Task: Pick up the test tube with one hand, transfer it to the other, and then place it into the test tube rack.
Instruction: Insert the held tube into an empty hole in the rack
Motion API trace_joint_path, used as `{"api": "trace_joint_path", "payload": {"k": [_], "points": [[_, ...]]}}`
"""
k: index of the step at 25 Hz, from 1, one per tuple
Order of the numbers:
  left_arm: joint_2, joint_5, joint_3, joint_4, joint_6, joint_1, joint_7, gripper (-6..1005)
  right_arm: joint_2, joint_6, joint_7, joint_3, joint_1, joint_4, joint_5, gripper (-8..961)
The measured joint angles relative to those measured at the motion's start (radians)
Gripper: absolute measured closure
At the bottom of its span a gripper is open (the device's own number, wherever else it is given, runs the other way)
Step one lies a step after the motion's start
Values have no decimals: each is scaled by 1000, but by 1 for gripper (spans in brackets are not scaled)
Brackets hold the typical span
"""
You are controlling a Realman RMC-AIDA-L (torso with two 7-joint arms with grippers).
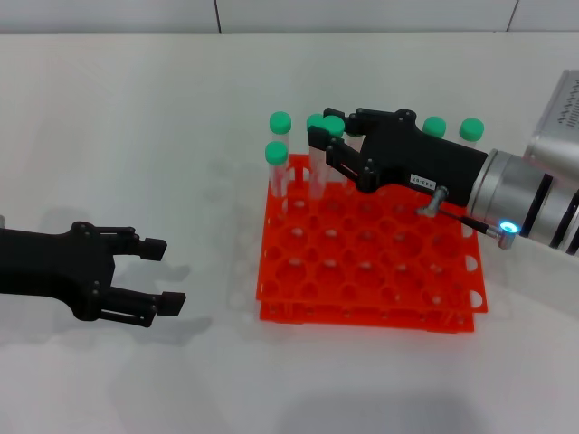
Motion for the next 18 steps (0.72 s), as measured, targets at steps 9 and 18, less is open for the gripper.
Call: {"api": "trace_joint_path", "payload": {"k": [9,18], "points": [[-6,0,0,0,-1,0,0,127,0,-1,0,-7,-2,17,12,686],[-10,0,0,0,-2,0,0,126,0,6,0,-18,-1,25,13,686]]}}
